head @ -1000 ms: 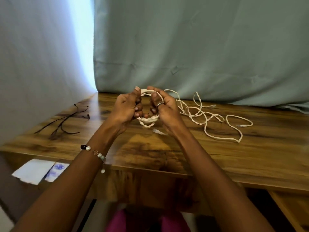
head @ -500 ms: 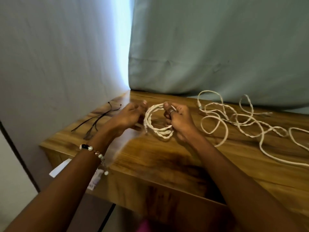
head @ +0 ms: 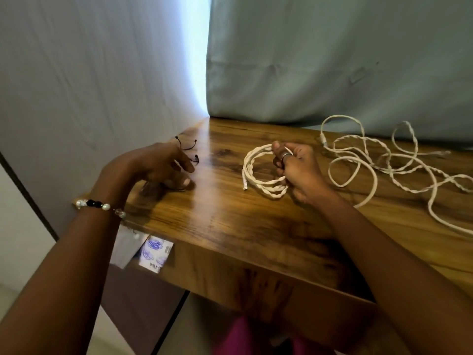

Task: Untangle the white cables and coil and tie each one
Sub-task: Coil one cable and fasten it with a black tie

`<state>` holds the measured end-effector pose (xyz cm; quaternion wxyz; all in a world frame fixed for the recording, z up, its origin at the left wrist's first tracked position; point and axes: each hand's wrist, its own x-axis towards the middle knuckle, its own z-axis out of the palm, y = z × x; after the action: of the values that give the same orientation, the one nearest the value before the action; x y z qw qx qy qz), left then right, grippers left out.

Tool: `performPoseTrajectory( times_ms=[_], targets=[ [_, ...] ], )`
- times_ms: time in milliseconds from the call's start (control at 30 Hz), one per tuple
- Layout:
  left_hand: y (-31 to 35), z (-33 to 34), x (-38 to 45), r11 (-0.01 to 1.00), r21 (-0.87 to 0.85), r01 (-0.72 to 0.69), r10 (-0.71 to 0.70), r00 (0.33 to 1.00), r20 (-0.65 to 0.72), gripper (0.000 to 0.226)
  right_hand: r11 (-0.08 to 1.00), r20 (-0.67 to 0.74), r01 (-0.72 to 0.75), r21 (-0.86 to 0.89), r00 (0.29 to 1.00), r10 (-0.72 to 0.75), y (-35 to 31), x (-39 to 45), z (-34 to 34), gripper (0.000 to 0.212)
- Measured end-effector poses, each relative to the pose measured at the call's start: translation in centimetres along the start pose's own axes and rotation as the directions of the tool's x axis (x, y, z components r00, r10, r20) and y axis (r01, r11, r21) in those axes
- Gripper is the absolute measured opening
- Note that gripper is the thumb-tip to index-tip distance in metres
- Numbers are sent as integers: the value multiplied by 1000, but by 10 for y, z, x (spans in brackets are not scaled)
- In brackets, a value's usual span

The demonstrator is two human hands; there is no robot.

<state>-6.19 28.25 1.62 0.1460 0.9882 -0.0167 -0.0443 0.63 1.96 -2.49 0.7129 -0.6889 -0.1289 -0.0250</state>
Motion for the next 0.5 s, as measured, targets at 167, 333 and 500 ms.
performPoseTrajectory(
  times_ms=[167, 333, 500],
  targets=[
    [-24, -4, -11, 985, 151, -82, 111, 974, -196, 40, 1000, -21, 3, -13, 1000, -3, -3, -5, -3, 23],
    [-34, 6, -19, 980, 180, -82, 112, 980, -163, 28, 1000, -28, -10, 23, 1000, 11, -4, -11, -3, 25],
    [-37, 20, -19, 983, 180, -31, 94, 931, -354, 19, 999, -43, -10, 40, 999, 12, -4, -14, -5, 24]
  ],
)
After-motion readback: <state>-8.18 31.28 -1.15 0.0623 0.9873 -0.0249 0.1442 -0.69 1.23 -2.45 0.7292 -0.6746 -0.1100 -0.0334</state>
